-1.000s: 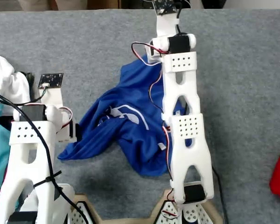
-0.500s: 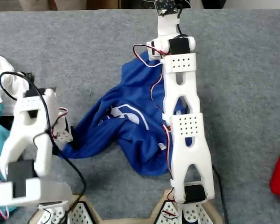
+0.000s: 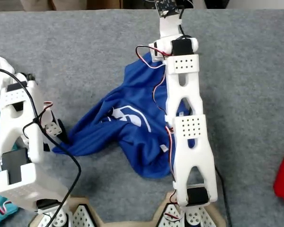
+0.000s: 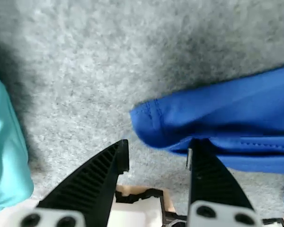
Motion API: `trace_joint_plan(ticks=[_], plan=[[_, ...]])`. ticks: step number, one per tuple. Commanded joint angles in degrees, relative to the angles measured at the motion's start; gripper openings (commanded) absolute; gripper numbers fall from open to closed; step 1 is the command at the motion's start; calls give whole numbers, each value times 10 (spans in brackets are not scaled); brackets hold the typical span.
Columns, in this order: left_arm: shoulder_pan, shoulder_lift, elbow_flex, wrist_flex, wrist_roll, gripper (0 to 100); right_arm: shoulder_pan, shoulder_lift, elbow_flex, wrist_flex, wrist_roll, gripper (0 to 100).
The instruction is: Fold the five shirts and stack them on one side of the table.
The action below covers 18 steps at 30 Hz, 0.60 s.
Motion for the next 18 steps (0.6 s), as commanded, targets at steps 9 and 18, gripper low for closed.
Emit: trace_joint_plan(ticks=[9, 18], plan=[[-23, 1, -76, 38, 7, 207, 6, -1, -29, -13, 3, 5], [-29, 125, -62, -4, 33, 207, 6, -1, -29, -13, 3, 5]])
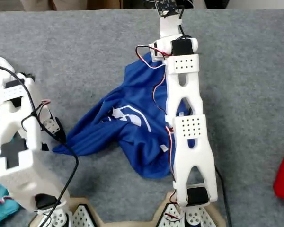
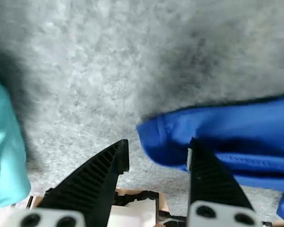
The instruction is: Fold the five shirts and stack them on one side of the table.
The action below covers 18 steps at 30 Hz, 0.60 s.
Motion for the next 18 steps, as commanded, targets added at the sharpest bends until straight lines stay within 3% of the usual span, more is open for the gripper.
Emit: trace_joint_plan(ticks=[1, 6, 13, 18], plan=[[-14, 28, -12, -4, 5, 207, 6, -1, -29, -13, 3, 5], [-15, 45, -14, -11, 4, 204, 6, 0, -29, -13, 3, 5], [-7, 48, -12, -11, 4, 50, 6, 0, -29, -13, 3, 5], [-6, 49, -11, -11, 2, 42, 6, 0, -29, -13, 3, 5]])
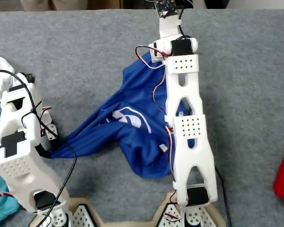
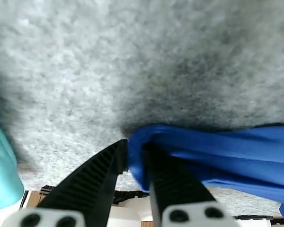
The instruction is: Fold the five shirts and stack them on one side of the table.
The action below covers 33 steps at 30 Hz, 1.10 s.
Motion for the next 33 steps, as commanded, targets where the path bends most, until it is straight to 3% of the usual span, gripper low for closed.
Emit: trace_joint_plan(ticks=[1, 13, 24, 33], plan=[[8, -3, -10, -4, 2, 37, 7, -3, -29, -13, 3, 5], [81, -8, -79, 10, 1, 19, 7, -9, -33, -14, 3, 5], [117, -8, -458, 119, -89, 19, 7, -112, -32, -13, 6, 5], [117, -10, -696, 123, -140, 18, 13, -271, -33, -10, 6, 5]])
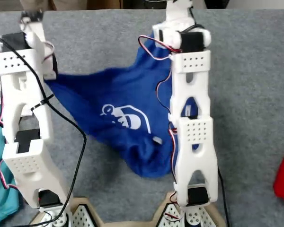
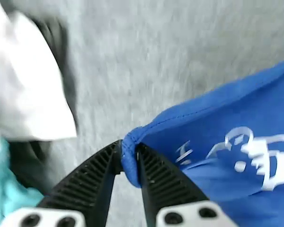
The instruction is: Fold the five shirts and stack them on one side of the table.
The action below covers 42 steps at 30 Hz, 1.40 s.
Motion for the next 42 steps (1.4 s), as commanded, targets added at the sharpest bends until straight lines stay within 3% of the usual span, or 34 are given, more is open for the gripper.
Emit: trace_joint_plan(ticks=[1, 7, 11, 23, 29, 36, 42], plan=[[5, -11, -125, 6, -19, 18, 11, -120, -33, -10, 7, 5], [4, -23, -277, 6, -29, 18, 11, -253, -33, -13, 7, 5], [4, -89, -286, 6, -29, 18, 11, -335, -33, -13, 7, 5], [41, -398, -135, 6, -26, 18, 14, -538, -23, -44, 7, 5], [39, -451, -52, 6, -26, 18, 81, -542, 19, -80, 4, 5], [-29, -484, -70, 6, -26, 18, 121, -545, -35, -84, 7, 5], [-77, -519, -145, 5, -26, 19, 130, -633, 3, -93, 31, 5]])
